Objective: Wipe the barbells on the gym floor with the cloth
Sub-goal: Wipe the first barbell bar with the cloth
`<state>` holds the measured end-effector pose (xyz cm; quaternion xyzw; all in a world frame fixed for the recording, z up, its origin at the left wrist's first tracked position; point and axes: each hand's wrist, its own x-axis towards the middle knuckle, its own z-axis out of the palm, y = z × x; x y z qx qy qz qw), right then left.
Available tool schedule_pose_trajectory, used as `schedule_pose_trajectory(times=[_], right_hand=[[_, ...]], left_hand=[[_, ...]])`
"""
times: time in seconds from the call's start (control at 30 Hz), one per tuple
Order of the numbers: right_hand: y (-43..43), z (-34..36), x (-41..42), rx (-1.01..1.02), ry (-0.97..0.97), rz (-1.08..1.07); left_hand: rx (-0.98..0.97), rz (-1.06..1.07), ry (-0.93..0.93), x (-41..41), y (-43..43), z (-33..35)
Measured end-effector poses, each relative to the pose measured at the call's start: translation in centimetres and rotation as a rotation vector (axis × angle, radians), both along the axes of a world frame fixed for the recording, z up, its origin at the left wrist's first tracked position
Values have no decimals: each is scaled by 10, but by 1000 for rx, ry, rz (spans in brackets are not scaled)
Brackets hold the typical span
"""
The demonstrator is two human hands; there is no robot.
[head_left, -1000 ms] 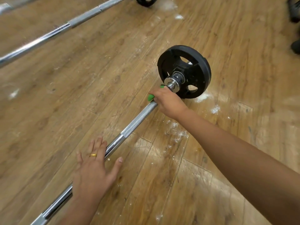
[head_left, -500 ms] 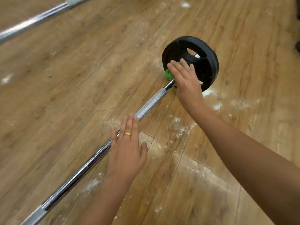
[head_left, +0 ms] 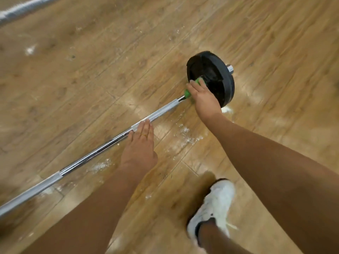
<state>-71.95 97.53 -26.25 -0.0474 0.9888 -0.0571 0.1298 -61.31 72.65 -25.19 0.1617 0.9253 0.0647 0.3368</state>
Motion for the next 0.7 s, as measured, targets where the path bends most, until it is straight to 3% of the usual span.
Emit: schedule_pose_trajectory(times=[0.1,0.3,0.43,0.53,0.7], right_hand=[[13,-10,-27,-50,26,42],[40,-27,-30,-100,-149,197],[52,-30,-38,-128,-140,348],[59,-49,-32,-193,-30,345],[63,-88,-36,-310,221,426]], left_hand=[[19,53,-1,-19,45,8],[-35,303,31,-69,116,-7],[-133,300,12,-100,122,-25],[-115,234,-12,-109,121,-52],[-35,184,138,-92,113,-77]])
